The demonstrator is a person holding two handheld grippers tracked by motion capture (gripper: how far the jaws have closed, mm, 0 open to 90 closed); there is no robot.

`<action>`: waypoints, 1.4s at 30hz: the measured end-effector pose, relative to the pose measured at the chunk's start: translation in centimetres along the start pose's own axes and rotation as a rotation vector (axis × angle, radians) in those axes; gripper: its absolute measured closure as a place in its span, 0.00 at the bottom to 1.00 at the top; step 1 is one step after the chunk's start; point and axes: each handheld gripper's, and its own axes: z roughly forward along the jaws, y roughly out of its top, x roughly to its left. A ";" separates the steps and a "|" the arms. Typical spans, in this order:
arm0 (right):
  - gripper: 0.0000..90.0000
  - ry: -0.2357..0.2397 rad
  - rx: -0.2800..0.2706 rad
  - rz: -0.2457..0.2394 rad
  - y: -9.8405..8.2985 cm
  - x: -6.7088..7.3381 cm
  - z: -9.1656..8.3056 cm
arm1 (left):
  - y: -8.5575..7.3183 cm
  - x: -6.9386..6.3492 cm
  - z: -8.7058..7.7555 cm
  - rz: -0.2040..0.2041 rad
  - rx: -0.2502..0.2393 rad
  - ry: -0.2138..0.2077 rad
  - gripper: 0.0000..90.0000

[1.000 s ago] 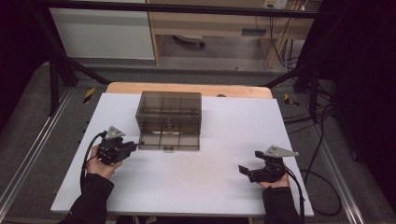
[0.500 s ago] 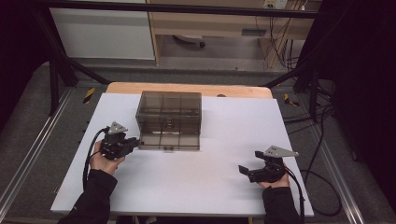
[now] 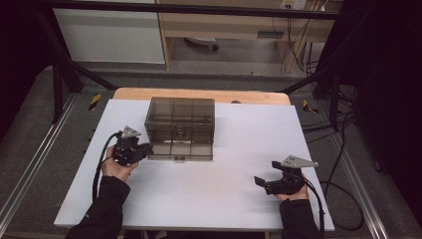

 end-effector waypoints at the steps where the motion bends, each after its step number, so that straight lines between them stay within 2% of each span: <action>1: 0.00 0.001 0.002 0.001 0.0 0.0 0.0 | 0.0 0.0 0.1 -0.002 0.000 0.001 0.88; 6: 0.00 0.001 0.002 0.002 0.0 0.0 0.0 | 0.2 0.1 0.9 -0.014 0.002 0.002 0.88; 20: 0.00 0.001 -0.002 -0.001 0.0 0.0 0.0 | 0.8 -0.4 2.3 -0.011 -0.004 0.002 0.88; 29: 0.00 0.002 0.000 -0.001 0.0 0.0 0.0 | 0.6 -0.5 3.5 -0.012 -0.005 0.003 0.88; 42: 0.00 0.002 0.002 0.001 0.0 0.0 0.0 | 0.2 -0.6 4.9 -0.006 0.022 0.001 0.87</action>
